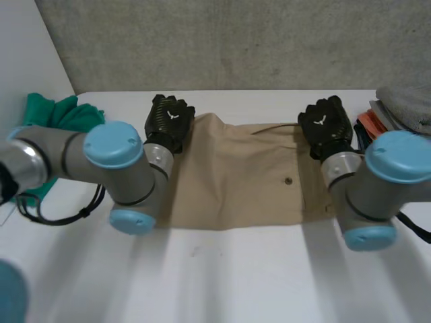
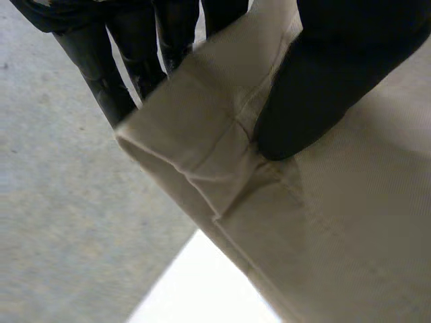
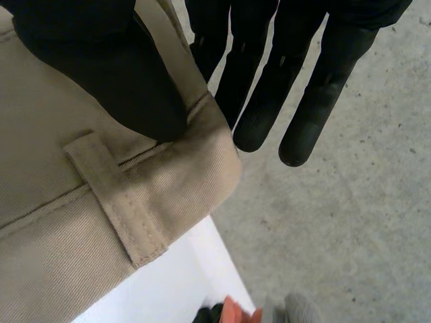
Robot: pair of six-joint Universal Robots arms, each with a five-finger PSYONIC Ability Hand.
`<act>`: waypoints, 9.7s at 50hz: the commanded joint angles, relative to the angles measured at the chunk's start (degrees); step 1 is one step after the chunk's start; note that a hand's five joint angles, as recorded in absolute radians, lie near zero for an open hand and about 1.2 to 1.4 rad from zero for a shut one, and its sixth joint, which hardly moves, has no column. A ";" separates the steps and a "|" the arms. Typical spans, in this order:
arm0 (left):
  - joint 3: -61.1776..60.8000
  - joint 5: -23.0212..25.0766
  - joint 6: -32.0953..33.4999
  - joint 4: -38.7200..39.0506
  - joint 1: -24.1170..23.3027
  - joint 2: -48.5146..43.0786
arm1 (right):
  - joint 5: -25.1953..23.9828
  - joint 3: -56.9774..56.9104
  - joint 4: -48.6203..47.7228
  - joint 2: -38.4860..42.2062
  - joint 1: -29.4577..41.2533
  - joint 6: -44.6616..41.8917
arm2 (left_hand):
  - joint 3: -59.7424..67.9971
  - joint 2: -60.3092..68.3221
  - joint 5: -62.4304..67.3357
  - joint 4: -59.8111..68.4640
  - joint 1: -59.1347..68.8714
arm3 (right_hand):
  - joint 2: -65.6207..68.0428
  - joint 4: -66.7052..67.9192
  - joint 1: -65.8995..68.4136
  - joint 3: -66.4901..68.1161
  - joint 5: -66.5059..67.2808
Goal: Fold the laundry.
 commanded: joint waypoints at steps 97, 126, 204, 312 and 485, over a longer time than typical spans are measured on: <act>-30.57 0.35 -18.66 6.37 -0.65 28.79 | -20.64 12.32 22.14 -10.22 -32.95 2.47 | -42.96 -41.77 -42.49 -43.01 -40.28 | 25.39 23.28 27.02 23.47 23.80; -30.40 0.09 -22.61 3.99 1.73 31.34 | -27.68 0.36 11.25 -1.35 13.72 8.69 | -42.96 -41.77 -42.49 -43.01 -40.28 | -34.58 -36.69 -32.94 -36.49 -36.16; -1.92 23.18 -22.87 -20.96 -2.59 23.25 | -6.58 22.32 8.19 -16.99 4.56 19.77 | -42.25 -41.05 -41.77 -42.29 -39.56 | -44.61 -46.72 -42.98 -46.53 -46.20; -3.68 40.43 -32.90 -19.21 -0.56 27.30 | -43.57 -27.06 -26.98 23.34 -46.05 51.85 | -42.08 -40.88 -41.60 -42.12 -39.39 | 25.39 23.28 27.02 23.47 23.80; -4.80 16.88 25.65 17.87 38.13 -5.78 | -28.38 31.56 12.83 -21.82 -15.90 7.90 | 27.04 28.23 27.51 26.99 29.72 | -44.61 -46.72 -42.98 -46.53 -46.20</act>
